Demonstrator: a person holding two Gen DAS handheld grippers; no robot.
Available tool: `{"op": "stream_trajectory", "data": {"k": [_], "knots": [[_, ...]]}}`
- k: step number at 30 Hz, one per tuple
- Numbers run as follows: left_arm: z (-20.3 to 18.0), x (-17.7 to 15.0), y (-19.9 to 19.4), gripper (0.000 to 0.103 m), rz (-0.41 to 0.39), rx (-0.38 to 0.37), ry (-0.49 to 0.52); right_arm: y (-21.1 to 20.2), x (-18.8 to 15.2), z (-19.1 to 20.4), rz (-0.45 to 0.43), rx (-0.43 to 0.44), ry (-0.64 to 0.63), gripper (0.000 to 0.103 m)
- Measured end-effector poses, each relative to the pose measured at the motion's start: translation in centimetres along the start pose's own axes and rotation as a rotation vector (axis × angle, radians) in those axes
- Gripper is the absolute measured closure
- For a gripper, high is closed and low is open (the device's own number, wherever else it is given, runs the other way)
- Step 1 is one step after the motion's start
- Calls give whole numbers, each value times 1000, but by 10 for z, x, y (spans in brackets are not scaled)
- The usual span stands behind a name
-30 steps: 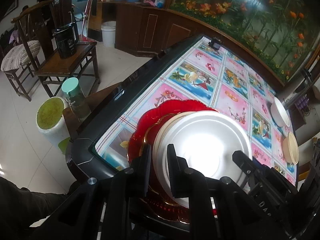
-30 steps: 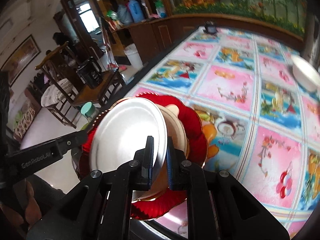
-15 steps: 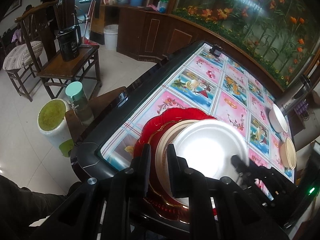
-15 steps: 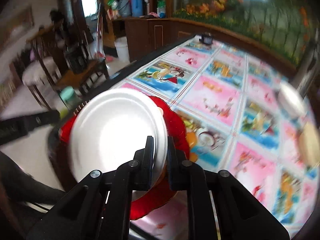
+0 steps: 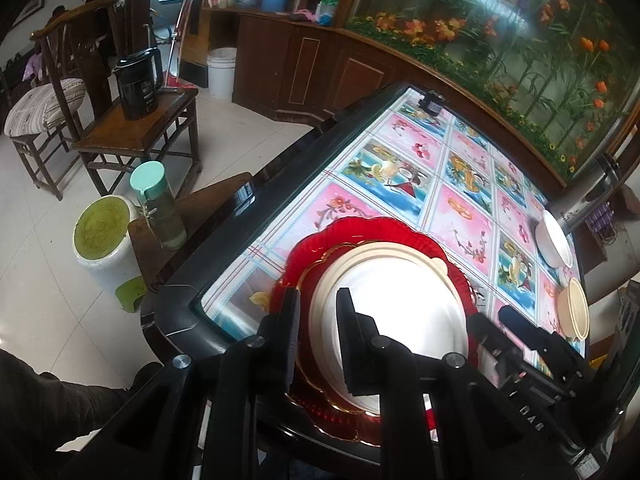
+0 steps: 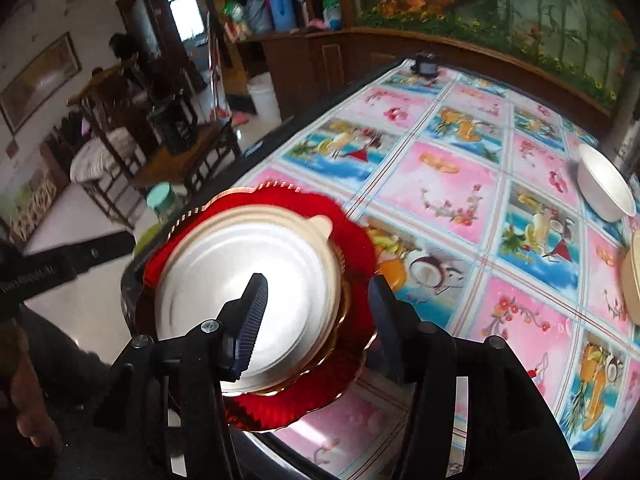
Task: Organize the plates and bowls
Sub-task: 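Move the right gripper to the beige plate and grasp its rim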
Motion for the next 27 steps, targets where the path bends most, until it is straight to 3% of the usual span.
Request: {"op": "stream_trajectory", "data": {"k": [9, 17, 27], "knots": [[-37, -6, -4, 85, 12, -47, 85, -23, 7, -32, -146, 37, 114, 50], [-118, -21, -5, 83, 44, -134, 255, -43, 7, -92, -208, -2, 232, 50], [-243, -52, 8, 54, 150, -291, 426, -94, -5, -214, -292, -164, 385, 50]]}}
Point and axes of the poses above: each gripper's, at about its wrist camera, not at the fingertips, and y roughly the way its jaws point, z to its left, x to its top, the point moved 1 cm from there along y, roughly the way its jaws point, and after that the axes turned 7 degrees about -z, right-handed, at the moved point
